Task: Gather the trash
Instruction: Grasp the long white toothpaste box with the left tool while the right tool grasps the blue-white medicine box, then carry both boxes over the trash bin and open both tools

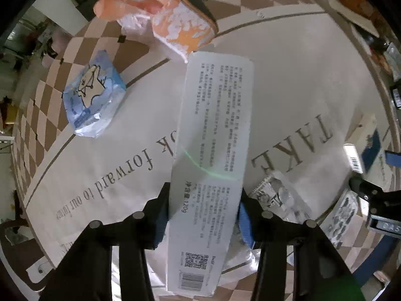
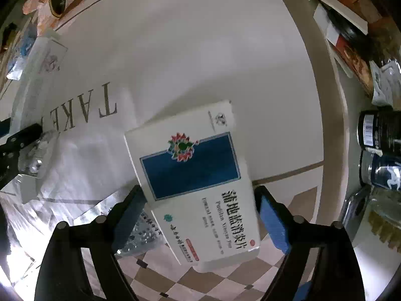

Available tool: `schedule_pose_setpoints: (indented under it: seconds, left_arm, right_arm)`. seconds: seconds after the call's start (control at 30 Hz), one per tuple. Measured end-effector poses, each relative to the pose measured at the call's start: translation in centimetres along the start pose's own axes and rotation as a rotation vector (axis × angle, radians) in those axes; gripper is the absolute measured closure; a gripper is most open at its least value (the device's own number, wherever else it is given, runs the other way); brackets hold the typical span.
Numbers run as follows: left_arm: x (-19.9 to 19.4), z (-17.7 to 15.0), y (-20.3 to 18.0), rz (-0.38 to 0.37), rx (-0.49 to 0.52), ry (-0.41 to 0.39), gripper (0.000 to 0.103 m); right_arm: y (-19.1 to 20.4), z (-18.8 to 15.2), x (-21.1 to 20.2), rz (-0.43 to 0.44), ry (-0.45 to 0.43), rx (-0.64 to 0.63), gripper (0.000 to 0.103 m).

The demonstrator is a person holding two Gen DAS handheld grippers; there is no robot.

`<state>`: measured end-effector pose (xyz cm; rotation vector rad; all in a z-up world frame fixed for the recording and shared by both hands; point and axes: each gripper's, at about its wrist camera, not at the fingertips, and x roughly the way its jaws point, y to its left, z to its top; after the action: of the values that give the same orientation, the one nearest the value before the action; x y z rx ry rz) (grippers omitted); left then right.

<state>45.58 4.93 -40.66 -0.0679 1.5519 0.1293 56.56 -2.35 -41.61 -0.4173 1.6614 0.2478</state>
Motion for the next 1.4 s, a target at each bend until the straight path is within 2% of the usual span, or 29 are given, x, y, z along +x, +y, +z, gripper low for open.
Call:
schedule_pose_setpoints:
  seconds: [0.03,0.13,0.17,0.27,0.4,0.57,0.67,0.7,0.73,0.83,0.93,1.07,1.17,1.3,1.4]
  left_arm:
    - [-0.5,-0.8,-0.8,0.008,-0.004,-0.013,0.059]
    - [-2.0,-2.4,-0.8,0.037,-0.027,-0.055,0.059]
    - [-2.5,-2.7,-0.4,0.045,-0.037,-0.065,0.059]
    - [-4.8,-5.5,0.1,0.068,-0.096,-0.12,0.059]
    - [-8.3,-8.7,0.9,0.085,-0.168,-0.184,0.06]
    - [-12.1,-13.6,3.5,0.082,-0.249,-0.264,0.06]
    - [-13.5,-17.2,6.4,0.064,-0.29,-0.301,0.06]
    - [-14.3,-19.8,6.7,0.061,-0.304,-0.319,0.06]
    - [-14.7,-20.0,7.3,0.056,-0.309,-0.326,0.06]
    - [-15.5,-25.9,8.4,0.036,-0.336,-0.358,0.06]
    - [-15.6,-32.5,9.5,-0.012,-0.368,-0.357,0.06]
    - [-13.5,-40.5,9.9,-0.079,-0.396,-0.295,0.06]
    - [-9.9,-46.7,9.7,-0.152,-0.446,-0.179,0.06]
    - [-3.7,-52.1,9.0,-0.215,-0.485,-0.021,0.059]
    - [2.6,-53.8,8.5,-0.279,-0.515,0.086,0.059]
  right_arm:
    - [0.2,-1.2,-0.2,0.001,-0.01,0.008,0.022]
    - [0.4,-3.3,-0.8,0.015,-0.025,0.026,0.023]
    - [-0.3,-5.6,-0.8,0.01,-0.035,0.035,0.023]
    - [0.2,-6.8,-1.9,-0.003,-0.079,0.059,0.023]
    - [0.5,-9.2,-5.0,-0.015,-0.193,0.096,0.023]
    - [5.0,-14.1,-8.3,-0.031,-0.333,0.085,0.023]
    - [6.8,-16.7,-10.1,0.021,-0.372,0.083,0.023]
    - [7.9,-18.4,-10.8,0.054,-0.389,0.086,0.023]
    - [7.4,-20.3,-11.6,0.074,-0.398,0.087,0.023]
    - [9.8,-26.2,-11.7,0.132,-0.418,0.077,0.023]
    - [12.9,-31.8,-11.4,0.157,-0.431,0.063,0.023]
    - [16.3,-40.2,-9.3,0.22,-0.392,0.069,0.023]
    - [18.6,-46.9,-5.6,0.275,-0.295,0.07,0.023]
    - [20.2,-52.6,0.8,0.3,-0.138,0.078,0.023]
    - [20.7,-54.8,6.9,0.289,-0.035,0.095,0.023]
